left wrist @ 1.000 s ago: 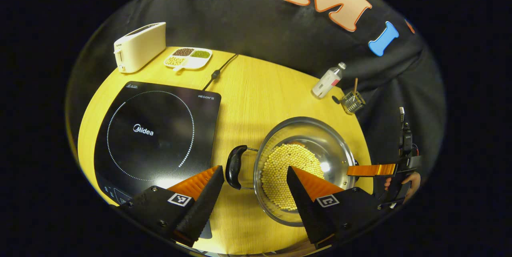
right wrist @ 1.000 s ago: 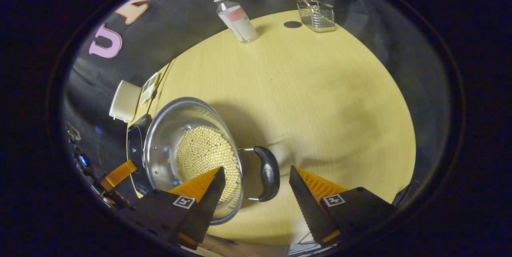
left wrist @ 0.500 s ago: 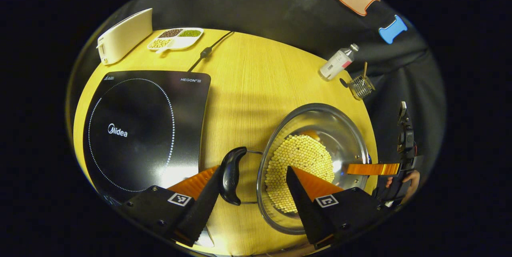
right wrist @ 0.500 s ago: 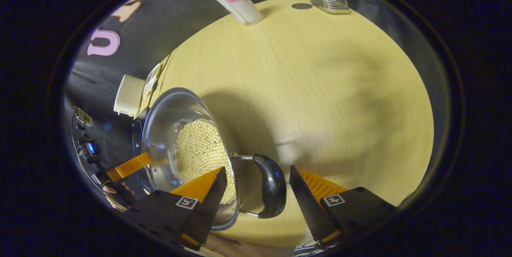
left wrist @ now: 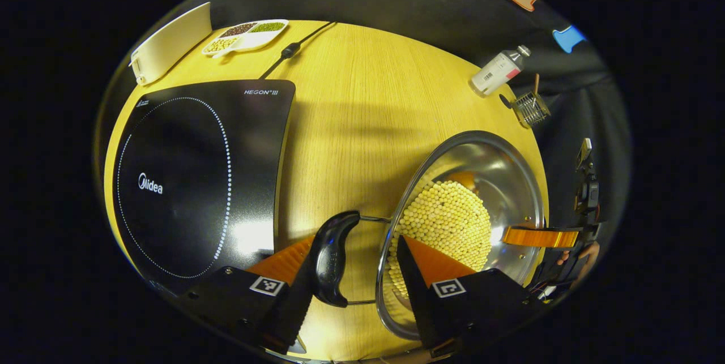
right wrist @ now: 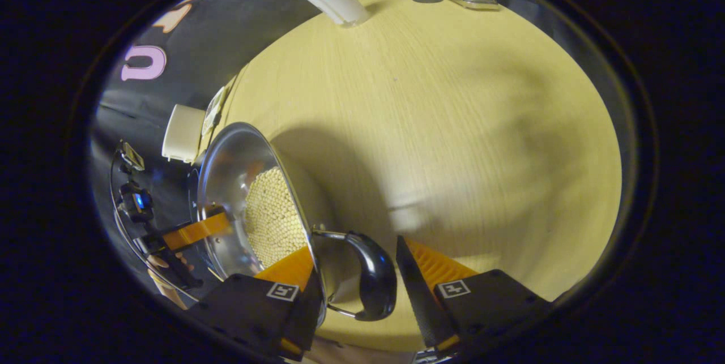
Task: First push the handle of the pot to place it horizontally, then grasp the pot with both hands and set it on the induction cooktop.
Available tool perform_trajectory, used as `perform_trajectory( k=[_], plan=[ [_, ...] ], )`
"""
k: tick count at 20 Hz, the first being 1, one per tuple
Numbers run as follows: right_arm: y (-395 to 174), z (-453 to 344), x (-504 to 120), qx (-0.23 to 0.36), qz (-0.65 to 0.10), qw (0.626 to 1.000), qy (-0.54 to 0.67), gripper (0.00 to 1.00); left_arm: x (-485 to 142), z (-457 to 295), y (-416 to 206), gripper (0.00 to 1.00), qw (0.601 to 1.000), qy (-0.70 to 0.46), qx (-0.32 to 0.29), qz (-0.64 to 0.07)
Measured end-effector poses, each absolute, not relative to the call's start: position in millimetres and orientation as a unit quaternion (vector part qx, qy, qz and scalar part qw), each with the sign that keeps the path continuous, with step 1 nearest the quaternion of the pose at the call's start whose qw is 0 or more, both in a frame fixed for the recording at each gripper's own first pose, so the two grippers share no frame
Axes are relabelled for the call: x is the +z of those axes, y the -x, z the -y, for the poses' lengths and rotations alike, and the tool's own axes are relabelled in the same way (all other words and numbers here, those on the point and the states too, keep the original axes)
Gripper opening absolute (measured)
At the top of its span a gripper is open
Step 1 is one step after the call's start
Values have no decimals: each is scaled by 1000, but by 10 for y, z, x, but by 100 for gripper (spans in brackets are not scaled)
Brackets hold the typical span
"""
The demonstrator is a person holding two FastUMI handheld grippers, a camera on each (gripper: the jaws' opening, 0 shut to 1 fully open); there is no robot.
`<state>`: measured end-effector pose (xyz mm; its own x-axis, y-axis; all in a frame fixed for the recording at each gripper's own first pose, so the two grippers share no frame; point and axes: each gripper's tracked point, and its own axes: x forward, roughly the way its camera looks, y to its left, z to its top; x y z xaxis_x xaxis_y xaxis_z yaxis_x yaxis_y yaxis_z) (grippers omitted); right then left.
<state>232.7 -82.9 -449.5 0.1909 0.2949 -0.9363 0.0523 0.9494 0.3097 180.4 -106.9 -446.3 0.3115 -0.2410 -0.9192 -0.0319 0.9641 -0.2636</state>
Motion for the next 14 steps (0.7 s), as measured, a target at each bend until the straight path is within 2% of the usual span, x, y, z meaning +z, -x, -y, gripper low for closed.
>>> perform_trajectory(
  k=[1,2,3,4,6,8,13,14],
  plan=[
    [-2309,815,-4502,85,-631,759,-138,65,-4479,1038,-1801,78,799,112,-60,-587],
    [-2299,781,-4496,85,-630,758,-144,73,-4514,1001,-1774,71,795,110,-54,-595],
    [-2315,782,-4475,85,-633,755,-144,52,-4574,1031,-1759,58,790,115,-52,-599],
    [-2307,771,-4518,84,-633,756,-144,54,-4500,1012,-1767,66,792,119,-51,-597],
    [-2310,768,-4509,83,-632,756,-148,53,-4494,1016,-1742,62,789,125,-47,-599],
    [-2275,774,-4485,84,-636,752,-149,59,-4499,1025,-1687,61,785,127,-42,-605],
    [-1994,885,-4396,90,-647,748,-118,59,-4404,1115,-1427,59,773,122,-39,-621],
    [-1976,885,-4393,89,-651,744,-118,64,-4388,1126,-1367,59,769,120,-39,-626]
  ],
)
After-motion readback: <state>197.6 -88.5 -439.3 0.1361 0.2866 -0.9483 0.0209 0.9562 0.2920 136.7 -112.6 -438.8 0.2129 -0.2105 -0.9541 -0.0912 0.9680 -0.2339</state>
